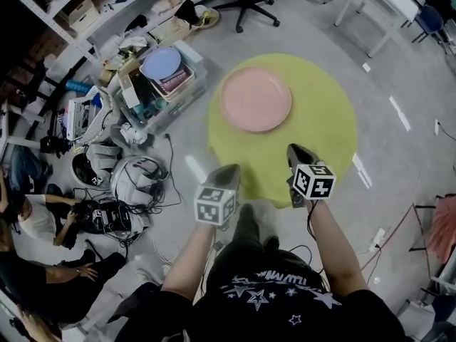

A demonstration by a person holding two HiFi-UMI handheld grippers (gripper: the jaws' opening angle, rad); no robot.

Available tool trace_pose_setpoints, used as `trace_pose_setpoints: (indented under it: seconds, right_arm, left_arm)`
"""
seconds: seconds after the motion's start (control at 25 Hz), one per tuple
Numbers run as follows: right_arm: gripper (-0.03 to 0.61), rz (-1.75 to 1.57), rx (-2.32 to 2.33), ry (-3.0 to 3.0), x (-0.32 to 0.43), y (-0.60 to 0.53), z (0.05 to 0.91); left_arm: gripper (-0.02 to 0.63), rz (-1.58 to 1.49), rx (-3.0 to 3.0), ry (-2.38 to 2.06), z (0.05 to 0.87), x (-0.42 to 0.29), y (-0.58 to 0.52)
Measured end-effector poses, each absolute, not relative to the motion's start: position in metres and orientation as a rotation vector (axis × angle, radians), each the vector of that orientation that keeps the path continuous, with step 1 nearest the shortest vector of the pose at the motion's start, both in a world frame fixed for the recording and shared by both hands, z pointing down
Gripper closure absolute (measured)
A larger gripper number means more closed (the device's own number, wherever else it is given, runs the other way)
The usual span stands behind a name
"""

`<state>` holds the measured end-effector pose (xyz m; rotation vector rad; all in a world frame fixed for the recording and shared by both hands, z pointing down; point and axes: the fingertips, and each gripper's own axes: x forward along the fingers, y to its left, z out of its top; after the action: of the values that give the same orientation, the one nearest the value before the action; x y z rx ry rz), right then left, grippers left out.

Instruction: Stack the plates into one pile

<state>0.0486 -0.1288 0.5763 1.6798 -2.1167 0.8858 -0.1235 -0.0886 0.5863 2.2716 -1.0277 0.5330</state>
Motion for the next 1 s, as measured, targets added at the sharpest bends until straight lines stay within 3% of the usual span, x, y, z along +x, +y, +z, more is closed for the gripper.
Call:
trace_pose_setpoints:
  seconds: [1.0]
  right_arm:
    - [0.563, 0.902, 1.638, -2.309, 0.094, 0.061, 0.553]
  left_arm:
    - [0.594, 0.491, 2.332, -1.116, 0.554, -0.068, 0.088]
